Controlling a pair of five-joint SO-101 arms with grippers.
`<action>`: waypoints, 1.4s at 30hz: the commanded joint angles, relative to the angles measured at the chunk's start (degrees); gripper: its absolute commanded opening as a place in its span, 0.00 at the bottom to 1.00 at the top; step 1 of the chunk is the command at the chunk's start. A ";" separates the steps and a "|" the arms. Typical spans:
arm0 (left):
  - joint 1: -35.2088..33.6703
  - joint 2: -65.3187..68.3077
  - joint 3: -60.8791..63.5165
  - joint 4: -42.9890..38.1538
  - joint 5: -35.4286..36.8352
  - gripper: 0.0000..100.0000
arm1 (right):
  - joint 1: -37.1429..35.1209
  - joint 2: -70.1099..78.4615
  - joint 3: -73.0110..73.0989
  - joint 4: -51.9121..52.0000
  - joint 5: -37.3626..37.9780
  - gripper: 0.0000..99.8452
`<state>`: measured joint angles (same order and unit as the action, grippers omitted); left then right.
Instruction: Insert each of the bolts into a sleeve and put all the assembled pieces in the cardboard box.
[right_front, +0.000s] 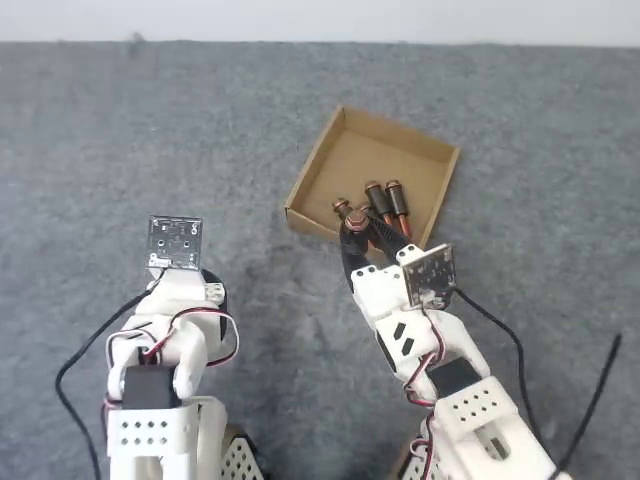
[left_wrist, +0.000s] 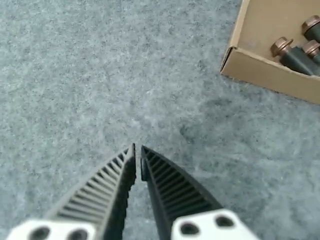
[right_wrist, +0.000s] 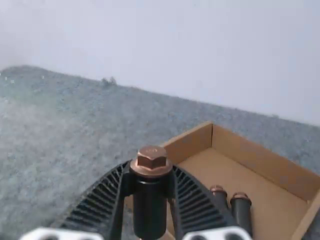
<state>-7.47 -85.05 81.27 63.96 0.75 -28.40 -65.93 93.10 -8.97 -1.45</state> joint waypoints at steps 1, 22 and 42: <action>0.44 -0.26 -0.92 -0.09 -0.44 0.01 | 3.56 -3.56 -8.70 7.25 -0.53 0.01; 2.81 -0.26 8.13 -14.77 -0.35 0.01 | 13.41 34.68 -46.51 23.43 -0.18 0.01; 2.64 -0.26 10.24 -19.08 -0.35 0.01 | 16.57 73.54 -94.33 59.47 -0.26 0.01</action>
<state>-4.92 -85.05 92.09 46.55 0.75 -13.27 5.80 7.82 47.12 -1.45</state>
